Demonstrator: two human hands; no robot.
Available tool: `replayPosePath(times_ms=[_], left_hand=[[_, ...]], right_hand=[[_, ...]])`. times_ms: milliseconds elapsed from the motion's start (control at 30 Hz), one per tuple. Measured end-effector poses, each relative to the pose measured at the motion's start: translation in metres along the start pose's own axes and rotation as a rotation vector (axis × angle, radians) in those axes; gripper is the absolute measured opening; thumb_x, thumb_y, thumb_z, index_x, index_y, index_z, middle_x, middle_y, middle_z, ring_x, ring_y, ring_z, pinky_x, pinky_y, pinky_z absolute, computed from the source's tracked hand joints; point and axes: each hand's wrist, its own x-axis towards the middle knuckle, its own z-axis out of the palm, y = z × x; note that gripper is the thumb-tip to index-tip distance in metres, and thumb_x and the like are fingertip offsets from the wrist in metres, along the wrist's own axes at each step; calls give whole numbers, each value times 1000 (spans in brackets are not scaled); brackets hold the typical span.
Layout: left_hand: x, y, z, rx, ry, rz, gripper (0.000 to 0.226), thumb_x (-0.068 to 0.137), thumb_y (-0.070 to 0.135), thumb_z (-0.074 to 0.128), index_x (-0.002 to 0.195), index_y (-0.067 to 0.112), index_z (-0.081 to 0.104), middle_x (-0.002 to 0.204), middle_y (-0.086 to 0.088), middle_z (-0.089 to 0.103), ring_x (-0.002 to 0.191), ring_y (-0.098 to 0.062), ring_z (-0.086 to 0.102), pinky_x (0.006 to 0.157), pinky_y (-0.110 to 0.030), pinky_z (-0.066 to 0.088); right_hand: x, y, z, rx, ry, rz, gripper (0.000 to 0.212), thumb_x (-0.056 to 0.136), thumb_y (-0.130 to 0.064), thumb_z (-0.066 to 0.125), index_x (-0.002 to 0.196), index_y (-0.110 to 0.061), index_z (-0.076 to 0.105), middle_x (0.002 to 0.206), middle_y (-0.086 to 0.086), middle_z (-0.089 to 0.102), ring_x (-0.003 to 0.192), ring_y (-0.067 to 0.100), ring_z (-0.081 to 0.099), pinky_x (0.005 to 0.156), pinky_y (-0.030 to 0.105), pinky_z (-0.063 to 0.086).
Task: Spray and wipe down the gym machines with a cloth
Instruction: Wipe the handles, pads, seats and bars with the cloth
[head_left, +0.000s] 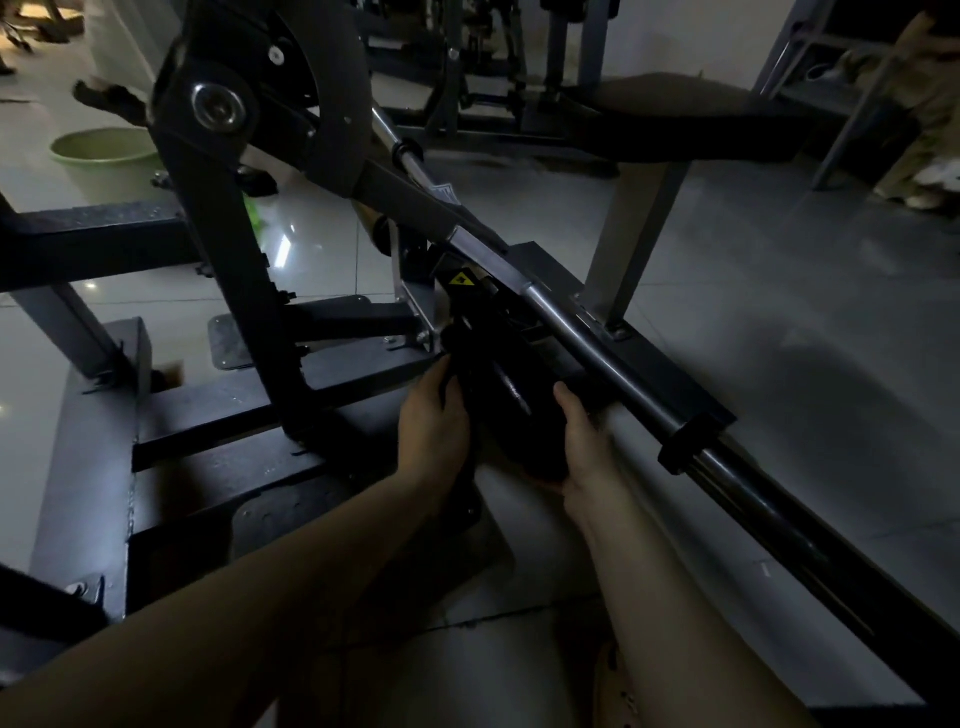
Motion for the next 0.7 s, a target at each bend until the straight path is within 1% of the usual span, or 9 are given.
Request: replayPosePath(times_ms=[33, 67, 167, 267, 367, 433, 500, 600, 700], left_hand=[[5, 3, -1, -7, 26, 10, 32, 104, 36, 39, 126, 35, 63, 120, 8, 69, 110, -14, 66, 97, -46, 55], [9, 6, -3, -22, 56, 24, 31, 107, 31, 38, 127, 35, 62, 121, 7, 68, 110, -12, 65, 98, -42, 54], [24, 16, -7, 32, 105, 63, 36, 110, 24, 38, 141, 21, 56, 132, 4, 59, 120, -11, 54, 102, -30, 42], [45, 16, -2, 90, 79, 141, 40, 110, 25, 41, 148, 16, 50, 149, -4, 52, 137, -18, 46, 115, -37, 37], [54, 11, 15, 187, -76, 184, 43, 109, 26, 43, 151, 19, 47, 162, -5, 35, 152, -24, 27, 124, -43, 23], [45, 8, 27, 264, -101, 228, 47, 108, 30, 38, 153, 19, 43, 166, -3, 28, 156, -22, 13, 127, -44, 12], [24, 12, 34, 319, -112, 338, 49, 104, 32, 36, 148, 17, 50, 161, -5, 39, 153, -14, 16, 126, -41, 9], [-15, 20, 37, 345, -236, 574, 41, 104, 28, 40, 136, 17, 63, 146, -4, 57, 143, -3, 28, 123, -35, 13], [-23, 17, 29, 435, -333, 756, 41, 104, 30, 40, 136, 18, 63, 145, -1, 58, 145, -12, 37, 123, -29, 16]], right_hand=[[-4, -5, 1, 52, -36, 69, 74, 77, -75, 68, 127, -20, 63, 119, 15, 69, 109, 34, 66, 103, 58, 51], [-7, -8, 1, 78, -80, 121, 62, 89, -70, 59, 123, -19, 65, 115, 18, 70, 107, 37, 65, 103, 58, 50], [-4, -11, -7, 91, -142, 187, 59, 97, -69, 47, 120, -17, 64, 114, 23, 69, 109, 43, 65, 100, 59, 51], [-8, -11, -11, -7, -121, 190, 56, 99, -71, 40, 111, -20, 59, 112, 20, 66, 103, 39, 64, 103, 61, 48], [-10, -12, -15, -69, -56, 97, 51, 103, -63, 39, 132, -24, 53, 124, 14, 64, 105, 34, 61, 101, 55, 48], [-10, -14, -19, -30, -65, 77, 55, 103, -62, 39, 139, -23, 51, 132, 15, 62, 112, 37, 61, 97, 53, 49], [-8, -16, -23, 0, -81, 62, 57, 103, -63, 37, 138, -22, 53, 130, 16, 64, 113, 39, 62, 95, 52, 52], [-1, -15, -26, 36, -91, 41, 64, 103, -66, 35, 141, -20, 55, 125, 18, 66, 112, 39, 65, 99, 53, 53], [3, -14, -27, 47, -99, 46, 70, 100, -72, 32, 143, -22, 56, 124, 19, 67, 113, 39, 66, 102, 57, 52]])
